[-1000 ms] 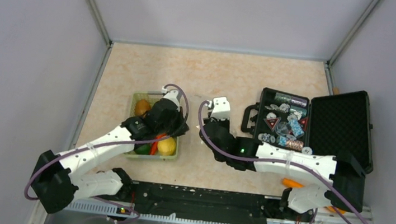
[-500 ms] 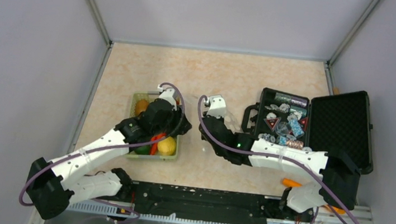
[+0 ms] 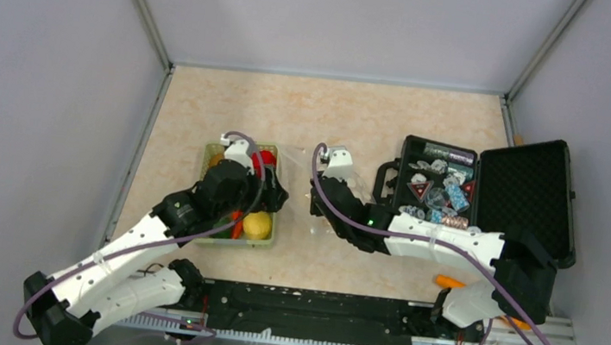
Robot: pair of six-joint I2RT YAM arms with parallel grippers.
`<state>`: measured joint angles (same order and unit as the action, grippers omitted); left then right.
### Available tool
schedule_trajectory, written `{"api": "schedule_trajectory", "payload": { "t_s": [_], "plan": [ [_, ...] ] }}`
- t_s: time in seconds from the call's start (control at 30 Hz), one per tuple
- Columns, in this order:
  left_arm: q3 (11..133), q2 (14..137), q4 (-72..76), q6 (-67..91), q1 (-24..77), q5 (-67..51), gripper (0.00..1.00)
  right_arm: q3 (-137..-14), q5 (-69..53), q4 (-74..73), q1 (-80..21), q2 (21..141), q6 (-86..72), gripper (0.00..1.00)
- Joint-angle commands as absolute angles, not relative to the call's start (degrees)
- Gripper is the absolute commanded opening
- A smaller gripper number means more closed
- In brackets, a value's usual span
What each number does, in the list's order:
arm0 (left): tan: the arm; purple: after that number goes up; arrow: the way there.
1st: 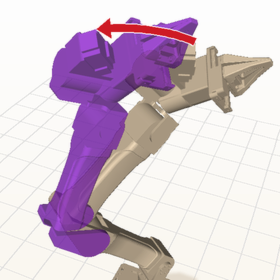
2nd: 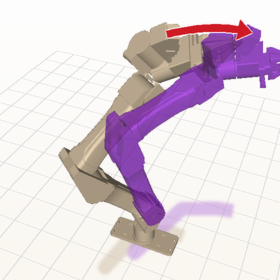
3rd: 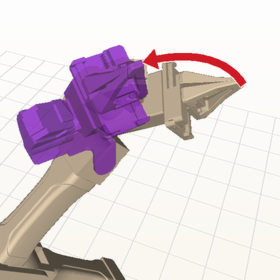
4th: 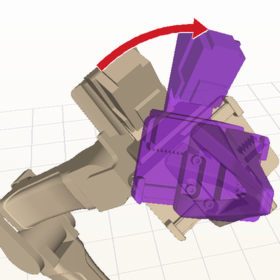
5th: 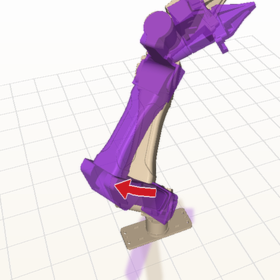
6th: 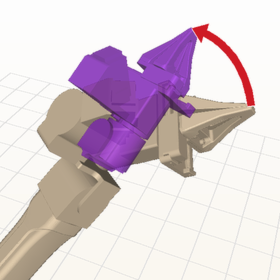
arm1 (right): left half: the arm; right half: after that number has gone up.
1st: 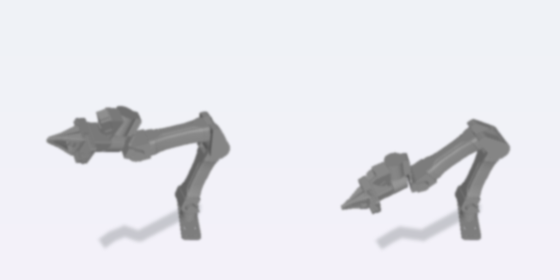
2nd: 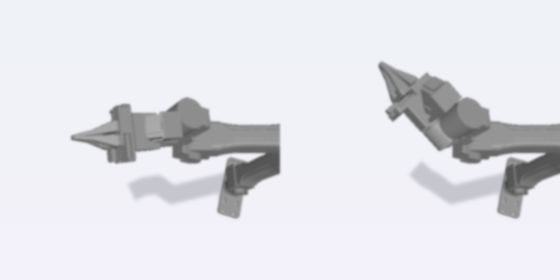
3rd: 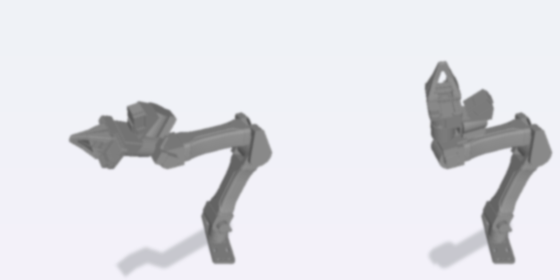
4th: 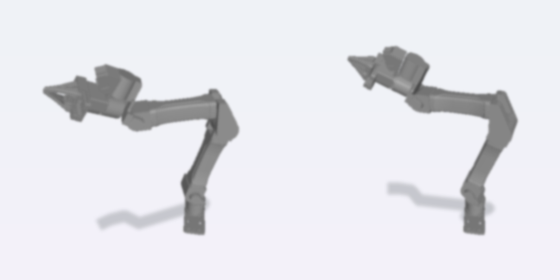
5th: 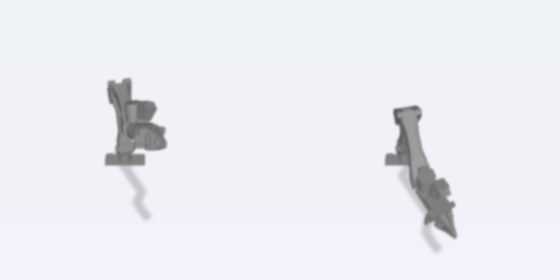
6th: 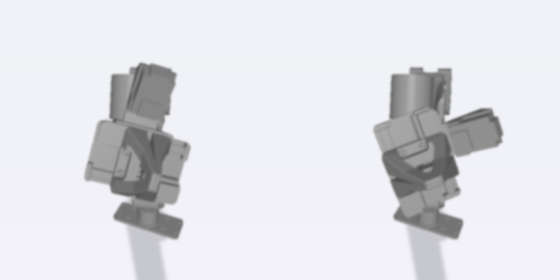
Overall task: Place the food in the zip-top bag and seal the zipper
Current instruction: Open the zipper of the food storage bag at the center of the board.
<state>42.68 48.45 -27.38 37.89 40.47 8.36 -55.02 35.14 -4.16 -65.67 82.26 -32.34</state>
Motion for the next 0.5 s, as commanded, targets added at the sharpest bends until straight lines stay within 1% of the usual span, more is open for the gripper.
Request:
{"api": "schedule_trajectory", "payload": {
  "t_s": [0.0, 0.1, 0.33, 0.47],
  "plan": [
    [40.6, 44.9, -31.3, 38.9, 40.3, 15.3, 0.96, -54.2, 34.1, -2.2, -64.5, 81.6, -34.4, 0.00],
    [40.0, 44.8, -34.5, 40.1, 40.3, 17.0, 0.97, -54.1, 34.3, -2.3, -64.5, 81.2, -34.3, 0.00],
    [37.6, 46.1, -37.0, 41.7, 40.3, 12.9, 0.98, -54.0, 35.4, -2.5, -64.5, 80.9, -34.0, 0.00],
    [37.4, 47.0, -39.2, 42.4, 40.3, 12.5, 0.97, -54.2, 35.0, -2.6, -64.5, 81.0, -33.7, 0.00]
  ]
}}
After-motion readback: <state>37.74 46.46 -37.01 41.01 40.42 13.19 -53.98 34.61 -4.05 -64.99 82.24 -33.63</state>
